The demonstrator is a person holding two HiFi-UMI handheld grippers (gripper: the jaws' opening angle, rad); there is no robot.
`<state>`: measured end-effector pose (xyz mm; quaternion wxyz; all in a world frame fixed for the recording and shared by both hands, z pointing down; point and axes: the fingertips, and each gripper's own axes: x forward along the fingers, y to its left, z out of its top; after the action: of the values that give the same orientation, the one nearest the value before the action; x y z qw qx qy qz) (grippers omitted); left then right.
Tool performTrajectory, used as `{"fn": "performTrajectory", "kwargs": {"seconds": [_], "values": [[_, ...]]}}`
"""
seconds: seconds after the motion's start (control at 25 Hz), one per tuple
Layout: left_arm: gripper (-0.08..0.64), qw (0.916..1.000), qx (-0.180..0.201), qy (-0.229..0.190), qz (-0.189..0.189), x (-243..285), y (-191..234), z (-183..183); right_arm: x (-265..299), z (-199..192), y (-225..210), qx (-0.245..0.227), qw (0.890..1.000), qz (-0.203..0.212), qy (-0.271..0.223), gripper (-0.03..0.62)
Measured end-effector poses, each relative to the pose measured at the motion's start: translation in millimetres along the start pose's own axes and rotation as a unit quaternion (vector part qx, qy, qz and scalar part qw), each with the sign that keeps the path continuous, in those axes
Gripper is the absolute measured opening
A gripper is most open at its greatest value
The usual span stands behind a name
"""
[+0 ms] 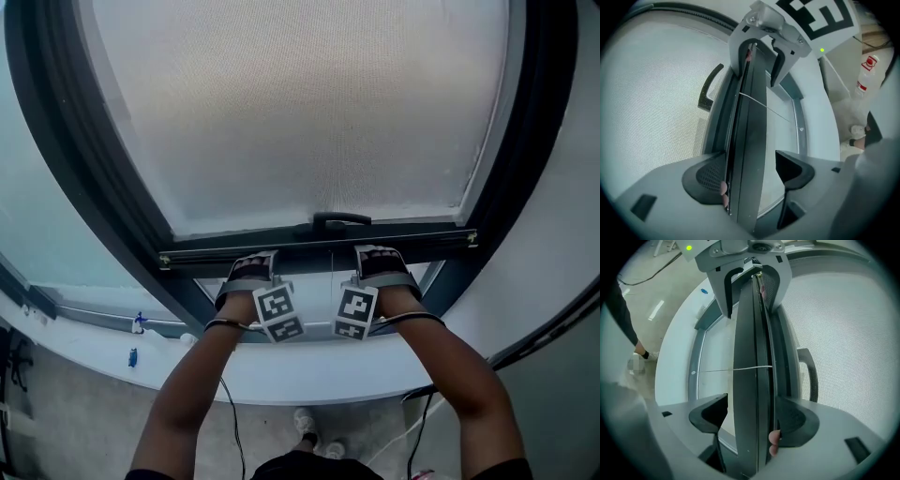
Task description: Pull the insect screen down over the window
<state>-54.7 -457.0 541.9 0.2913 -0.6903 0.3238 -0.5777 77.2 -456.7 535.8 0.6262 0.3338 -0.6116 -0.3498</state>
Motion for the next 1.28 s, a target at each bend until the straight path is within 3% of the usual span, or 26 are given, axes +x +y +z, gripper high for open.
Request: {"fn": "performTrajectory", "kwargs": {"seconds": [0.48,0.68,1.04,1.28], "values": [[0.334,0.9991,0.026,0.027,0.018,0.0,-3.9,-7.2,3.2,-0.1,2.6,0.009,1.0,-0.021,-0.006,0.33],[0.335,0.9998,0.009,0.003,0.017,-0.3,-4.0,-0.7,0.2,-0.7,5.5,0.008,1.0,-0.009,-0.005,0.33],[0.335,0.9989,0.018,0.008,0.043,3.4,-2.6,-0.7,2.9,-0.1,4.2,0.01,1.0,-0.024,-0.002,0.33],[0.334,0.9996,0.024,0.006,0.015,0.1,-2.6,-0.1,-0.6,-1.9,1.7,0.001,1.0,-0.002,-0.003,0.328]]}}
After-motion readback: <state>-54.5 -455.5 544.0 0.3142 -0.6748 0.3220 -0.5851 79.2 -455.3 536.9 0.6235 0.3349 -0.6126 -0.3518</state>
